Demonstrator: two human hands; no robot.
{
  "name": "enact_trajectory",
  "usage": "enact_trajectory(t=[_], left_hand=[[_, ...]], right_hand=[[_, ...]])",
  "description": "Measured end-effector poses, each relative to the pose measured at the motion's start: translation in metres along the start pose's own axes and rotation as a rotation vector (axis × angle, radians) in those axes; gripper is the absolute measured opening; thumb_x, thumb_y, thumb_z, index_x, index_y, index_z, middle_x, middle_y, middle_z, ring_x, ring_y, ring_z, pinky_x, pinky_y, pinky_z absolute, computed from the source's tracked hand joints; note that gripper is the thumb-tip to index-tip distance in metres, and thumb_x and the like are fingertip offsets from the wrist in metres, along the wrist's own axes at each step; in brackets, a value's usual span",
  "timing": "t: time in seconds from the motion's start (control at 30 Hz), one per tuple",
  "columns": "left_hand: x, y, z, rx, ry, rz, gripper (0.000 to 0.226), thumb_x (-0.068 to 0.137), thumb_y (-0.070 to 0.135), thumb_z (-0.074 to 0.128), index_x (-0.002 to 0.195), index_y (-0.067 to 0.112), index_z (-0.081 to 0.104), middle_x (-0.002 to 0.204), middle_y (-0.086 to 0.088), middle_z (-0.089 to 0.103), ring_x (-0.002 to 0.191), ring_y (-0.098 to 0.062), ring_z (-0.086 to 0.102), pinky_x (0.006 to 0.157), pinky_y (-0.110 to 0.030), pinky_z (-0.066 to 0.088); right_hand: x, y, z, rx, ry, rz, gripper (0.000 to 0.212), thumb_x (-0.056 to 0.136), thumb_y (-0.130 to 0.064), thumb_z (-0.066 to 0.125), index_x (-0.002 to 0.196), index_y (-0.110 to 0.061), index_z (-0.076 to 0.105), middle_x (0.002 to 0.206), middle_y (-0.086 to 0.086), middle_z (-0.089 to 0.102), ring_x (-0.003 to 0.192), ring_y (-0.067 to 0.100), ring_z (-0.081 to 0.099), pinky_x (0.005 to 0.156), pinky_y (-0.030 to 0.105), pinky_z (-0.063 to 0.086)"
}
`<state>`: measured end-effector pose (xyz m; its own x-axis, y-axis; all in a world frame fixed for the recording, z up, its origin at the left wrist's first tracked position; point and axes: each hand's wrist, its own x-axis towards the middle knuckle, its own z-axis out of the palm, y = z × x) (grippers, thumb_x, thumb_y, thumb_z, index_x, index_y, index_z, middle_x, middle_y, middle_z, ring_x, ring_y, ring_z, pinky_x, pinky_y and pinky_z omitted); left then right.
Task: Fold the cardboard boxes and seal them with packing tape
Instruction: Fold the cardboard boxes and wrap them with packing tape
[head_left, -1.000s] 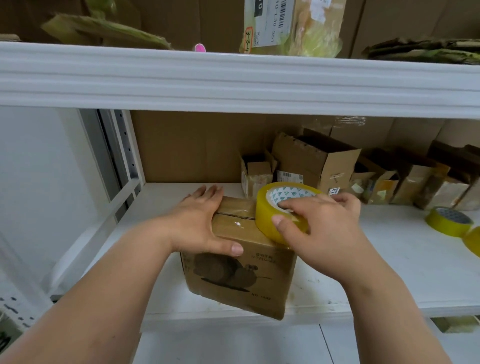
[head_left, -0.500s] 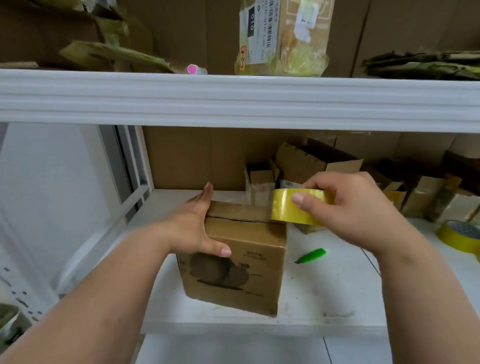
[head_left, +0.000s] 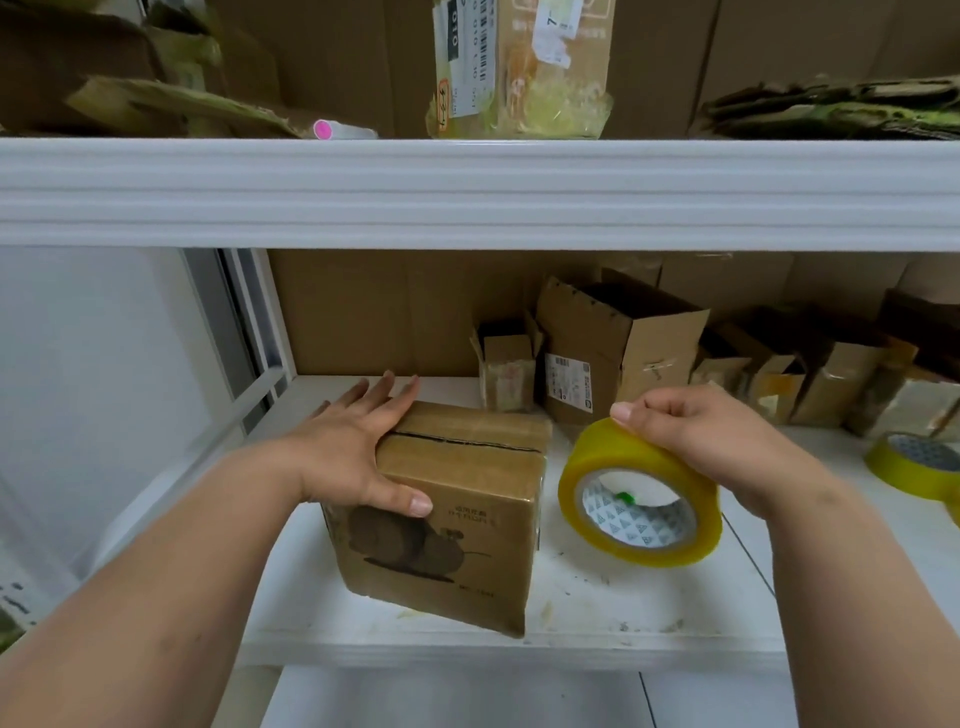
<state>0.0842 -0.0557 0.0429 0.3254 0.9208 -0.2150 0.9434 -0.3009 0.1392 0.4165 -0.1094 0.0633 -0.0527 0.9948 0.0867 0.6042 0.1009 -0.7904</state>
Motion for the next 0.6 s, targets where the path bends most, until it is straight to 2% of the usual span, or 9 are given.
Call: enact_trajectory(t=[0.17,0.23,0.3,0.37,0.43,0.5,0.6], left_hand=[[0.001,0.001,-0.002,0.020,-0.049,-0.007,0.119,0.058,0.091,0.055,0.145,0.058,-0.020,0.161,0.010,-0.028,0.149,-0.019,-0.023,0.120,-0.049,-0.006],[0.001,0.003,-0.004,0.056,-0.063,-0.011,0.118,0.058,0.094,0.047,0.146,0.056,-0.019,0.161,0.008,-0.028,0.149,-0.021,-0.024,0.119,-0.051,-0.010],[0.000,0.007,-0.005,0.118,-0.082,-0.028,0.120,0.053,0.101,0.032,0.148,0.050,-0.021,0.161,0.006,-0.028,0.149,-0.022,-0.025,0.118,-0.053,-0.014],[-0.001,0.012,-0.007,0.182,-0.104,-0.055,0.127,0.043,0.107,0.012,0.150,0.047,-0.021,0.161,0.007,-0.027,0.149,-0.022,-0.024,0.116,-0.057,-0.018],[-0.002,0.016,-0.011,0.205,-0.120,-0.090,0.132,0.035,0.107,-0.004,0.151,0.045,-0.019,0.162,0.009,-0.025,0.150,-0.022,-0.022,0.115,-0.060,-0.019],[-0.001,0.025,-0.013,0.209,-0.105,-0.128,0.128,0.042,0.103,-0.011,0.154,0.041,-0.013,0.163,0.011,-0.020,0.150,-0.020,-0.019,0.115,-0.061,-0.017],[0.006,0.046,-0.008,0.180,-0.042,-0.201,0.130,0.045,0.096,-0.019,0.157,0.033,-0.005,0.165,0.012,-0.011,0.152,-0.015,-0.012,0.117,-0.054,-0.014]], right_hand=[[0.010,0.017,0.008,0.042,-0.084,0.091,0.033,0.087,-0.054,0.064,0.080,-0.022,0.071,0.073,-0.003,0.072,0.075,0.018,0.070,0.072,0.034,0.054],[0.013,0.024,0.016,0.035,-0.119,0.119,0.031,0.087,-0.054,0.064,0.082,-0.024,0.070,0.079,0.000,0.073,0.082,0.022,0.070,0.080,0.039,0.055],[0.015,0.029,0.027,0.019,-0.168,0.121,0.026,0.088,-0.054,0.064,0.077,-0.031,0.068,0.085,0.001,0.072,0.087,0.022,0.069,0.080,0.039,0.055],[0.017,0.031,0.034,0.005,-0.169,0.114,0.024,0.088,-0.055,0.064,0.077,-0.033,0.066,0.088,-0.002,0.070,0.087,0.018,0.067,0.074,0.034,0.053],[0.020,0.031,0.037,-0.007,-0.152,0.110,0.029,0.087,-0.056,0.064,0.080,-0.028,0.065,0.085,-0.003,0.070,0.083,0.016,0.068,0.071,0.032,0.053],[0.022,0.031,0.038,-0.016,-0.146,0.110,0.033,0.086,-0.057,0.065,0.081,-0.024,0.065,0.082,-0.002,0.069,0.081,0.016,0.068,0.074,0.035,0.054],[0.023,0.031,0.040,-0.026,-0.126,0.095,0.034,0.086,-0.057,0.065,0.079,-0.023,0.064,0.080,-0.001,0.069,0.080,0.017,0.067,0.071,0.035,0.052]])
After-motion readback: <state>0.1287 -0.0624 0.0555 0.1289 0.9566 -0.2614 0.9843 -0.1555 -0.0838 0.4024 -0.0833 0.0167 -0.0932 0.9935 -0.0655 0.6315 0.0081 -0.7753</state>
